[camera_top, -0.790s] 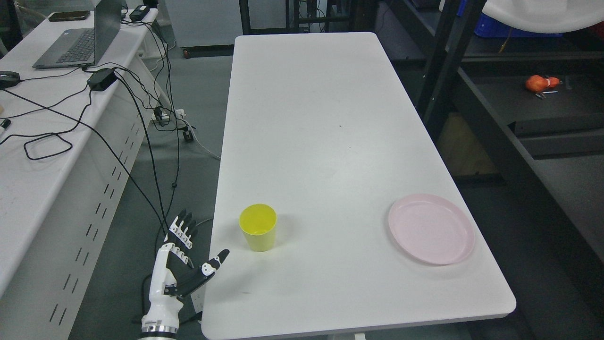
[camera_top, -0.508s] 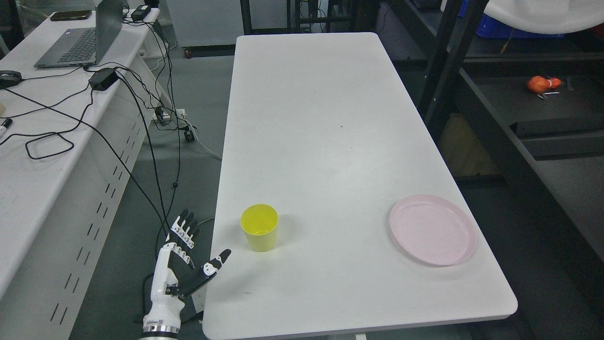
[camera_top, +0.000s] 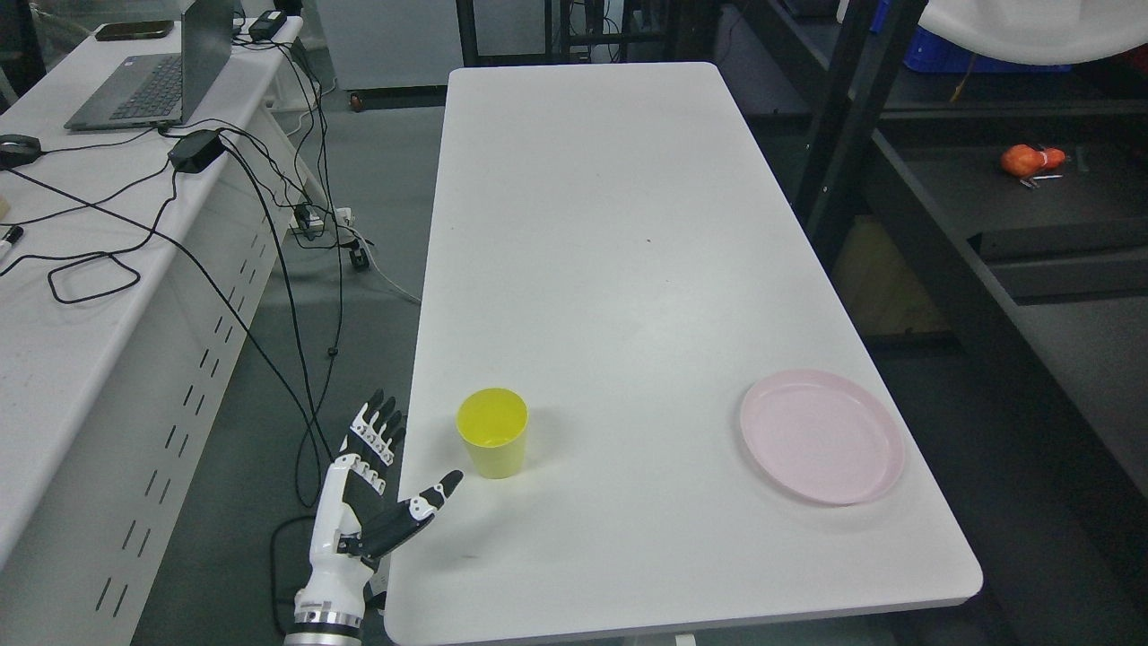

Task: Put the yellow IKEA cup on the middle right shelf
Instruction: 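Open the left hand and move it toward the yellow cup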

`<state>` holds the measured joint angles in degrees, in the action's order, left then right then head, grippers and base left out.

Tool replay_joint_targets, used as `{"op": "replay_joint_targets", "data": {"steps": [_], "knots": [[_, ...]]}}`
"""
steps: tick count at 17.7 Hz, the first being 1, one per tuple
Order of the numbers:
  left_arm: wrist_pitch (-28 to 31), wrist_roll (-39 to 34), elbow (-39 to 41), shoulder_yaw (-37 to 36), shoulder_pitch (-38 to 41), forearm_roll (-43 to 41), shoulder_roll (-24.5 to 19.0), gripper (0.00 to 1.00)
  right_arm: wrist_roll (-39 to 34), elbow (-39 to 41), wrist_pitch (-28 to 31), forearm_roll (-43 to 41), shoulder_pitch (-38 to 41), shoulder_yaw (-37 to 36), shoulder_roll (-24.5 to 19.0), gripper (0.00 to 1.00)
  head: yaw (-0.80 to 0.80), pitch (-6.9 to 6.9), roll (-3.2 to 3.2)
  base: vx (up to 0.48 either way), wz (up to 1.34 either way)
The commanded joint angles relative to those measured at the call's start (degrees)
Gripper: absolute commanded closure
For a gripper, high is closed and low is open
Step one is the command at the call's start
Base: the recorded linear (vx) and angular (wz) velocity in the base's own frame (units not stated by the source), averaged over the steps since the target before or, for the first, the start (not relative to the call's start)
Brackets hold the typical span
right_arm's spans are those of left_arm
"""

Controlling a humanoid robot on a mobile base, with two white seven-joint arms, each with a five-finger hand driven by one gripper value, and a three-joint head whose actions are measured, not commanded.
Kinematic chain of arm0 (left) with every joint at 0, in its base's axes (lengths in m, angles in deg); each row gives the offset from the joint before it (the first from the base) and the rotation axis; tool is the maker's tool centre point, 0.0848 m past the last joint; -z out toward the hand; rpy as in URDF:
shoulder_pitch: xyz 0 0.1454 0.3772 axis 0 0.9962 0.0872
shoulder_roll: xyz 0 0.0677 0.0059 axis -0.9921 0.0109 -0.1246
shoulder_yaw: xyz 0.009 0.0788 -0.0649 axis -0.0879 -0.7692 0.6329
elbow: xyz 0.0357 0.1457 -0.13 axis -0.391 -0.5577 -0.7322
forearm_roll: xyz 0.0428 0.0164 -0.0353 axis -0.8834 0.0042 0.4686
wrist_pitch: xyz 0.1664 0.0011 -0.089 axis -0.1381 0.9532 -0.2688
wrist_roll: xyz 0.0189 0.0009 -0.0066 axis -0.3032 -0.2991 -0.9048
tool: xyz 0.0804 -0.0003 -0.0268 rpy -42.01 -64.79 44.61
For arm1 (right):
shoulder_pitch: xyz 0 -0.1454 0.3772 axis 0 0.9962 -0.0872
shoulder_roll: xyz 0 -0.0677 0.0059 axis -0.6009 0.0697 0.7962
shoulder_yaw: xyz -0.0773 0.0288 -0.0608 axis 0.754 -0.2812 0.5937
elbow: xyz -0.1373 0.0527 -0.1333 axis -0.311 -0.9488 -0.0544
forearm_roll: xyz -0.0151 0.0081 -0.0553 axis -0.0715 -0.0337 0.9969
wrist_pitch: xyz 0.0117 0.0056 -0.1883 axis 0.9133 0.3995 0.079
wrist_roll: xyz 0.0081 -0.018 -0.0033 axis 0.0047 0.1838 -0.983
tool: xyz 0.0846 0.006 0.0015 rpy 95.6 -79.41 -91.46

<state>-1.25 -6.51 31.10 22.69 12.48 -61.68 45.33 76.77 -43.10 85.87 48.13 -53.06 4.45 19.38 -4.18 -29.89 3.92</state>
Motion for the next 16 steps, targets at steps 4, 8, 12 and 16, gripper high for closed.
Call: {"op": "replay_joint_targets", "data": {"steps": [4,8,12,16], "knots": [[0.81,-0.05,-7.29,-2.10,-2.74,1.35,-1.00,0.02,0.04,0.00,0.04,-1.41,0.79,0.97,1.00,0.01,0.00,0.00,0.00,0.000,0.00],[2.03,-0.05,-11.42,0.35,-6.86,1.35,-1.00,0.02,0.04,0.00,0.04,-1.41,0.79,0.97,1.00,0.01,0.00,0.00,0.00,0.000,0.00],[5.37,0.12,-11.69,0.37,-10.47,1.35,-1.00,0.02,0.04,0.00,0.04,-1.41,0.79,0.97,1.00,0.01,0.00,0.00,0.00,0.000,0.00],[6.08,0.30,-11.78,-1.91,-12.50,1.26,-1.00,0.02,0.04,0.00,0.04,-1.41,0.79,0.97,1.00,0.00,0.00,0.00,0.00,0.000,0.00]]}}
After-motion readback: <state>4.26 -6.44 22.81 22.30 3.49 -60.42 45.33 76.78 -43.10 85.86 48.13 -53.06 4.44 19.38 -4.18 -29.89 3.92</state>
